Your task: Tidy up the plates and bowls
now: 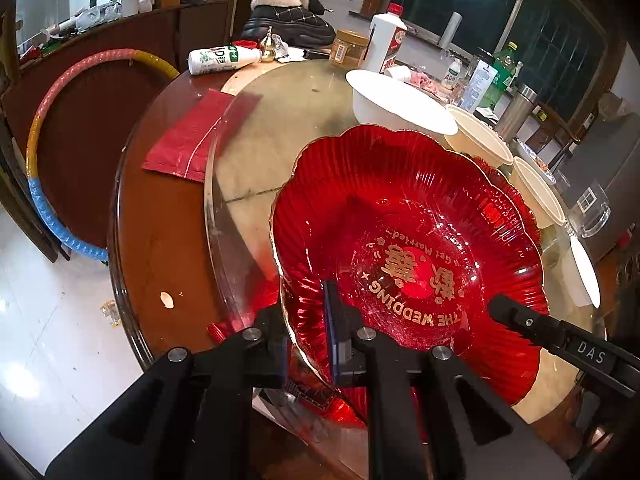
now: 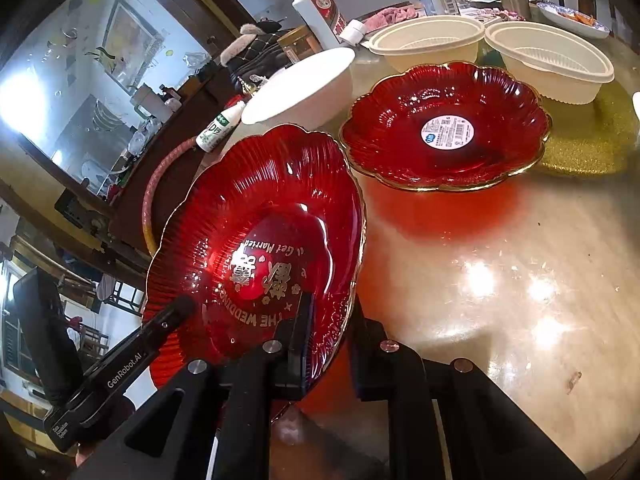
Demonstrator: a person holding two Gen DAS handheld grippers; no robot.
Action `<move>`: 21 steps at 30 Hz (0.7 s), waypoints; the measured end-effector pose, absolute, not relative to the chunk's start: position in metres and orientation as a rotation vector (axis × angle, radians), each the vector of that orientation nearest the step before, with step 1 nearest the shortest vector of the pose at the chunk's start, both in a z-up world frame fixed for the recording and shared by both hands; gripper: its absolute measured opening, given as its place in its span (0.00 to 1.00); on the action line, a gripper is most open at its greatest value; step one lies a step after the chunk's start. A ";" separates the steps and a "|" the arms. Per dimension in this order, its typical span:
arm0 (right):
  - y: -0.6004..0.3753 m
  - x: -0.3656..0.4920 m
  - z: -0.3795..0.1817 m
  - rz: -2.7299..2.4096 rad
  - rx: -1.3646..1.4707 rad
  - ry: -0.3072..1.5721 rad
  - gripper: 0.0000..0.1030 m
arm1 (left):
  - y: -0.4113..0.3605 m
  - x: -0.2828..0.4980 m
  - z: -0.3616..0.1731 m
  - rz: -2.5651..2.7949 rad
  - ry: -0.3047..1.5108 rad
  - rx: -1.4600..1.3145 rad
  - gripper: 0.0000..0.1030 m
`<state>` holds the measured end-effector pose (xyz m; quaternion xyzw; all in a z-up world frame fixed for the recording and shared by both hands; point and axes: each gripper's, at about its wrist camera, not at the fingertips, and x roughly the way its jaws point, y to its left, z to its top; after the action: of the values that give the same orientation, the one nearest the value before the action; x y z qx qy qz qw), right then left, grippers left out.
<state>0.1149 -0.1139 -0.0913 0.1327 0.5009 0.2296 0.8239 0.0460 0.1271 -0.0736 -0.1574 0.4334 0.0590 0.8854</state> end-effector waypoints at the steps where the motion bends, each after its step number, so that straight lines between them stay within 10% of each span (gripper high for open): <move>1: -0.114 0.115 -0.092 0.486 0.281 1.068 0.15 | 0.127 0.047 -0.075 0.120 0.905 -0.329 0.11; 21: -0.108 0.118 -0.091 0.449 0.259 1.081 0.21 | 0.136 0.051 -0.072 0.087 0.924 -0.368 0.12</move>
<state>0.1181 -0.1077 -0.0911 0.1219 0.5089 0.2112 0.8256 0.0506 0.1355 -0.0723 -0.1766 0.4432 0.0416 0.8779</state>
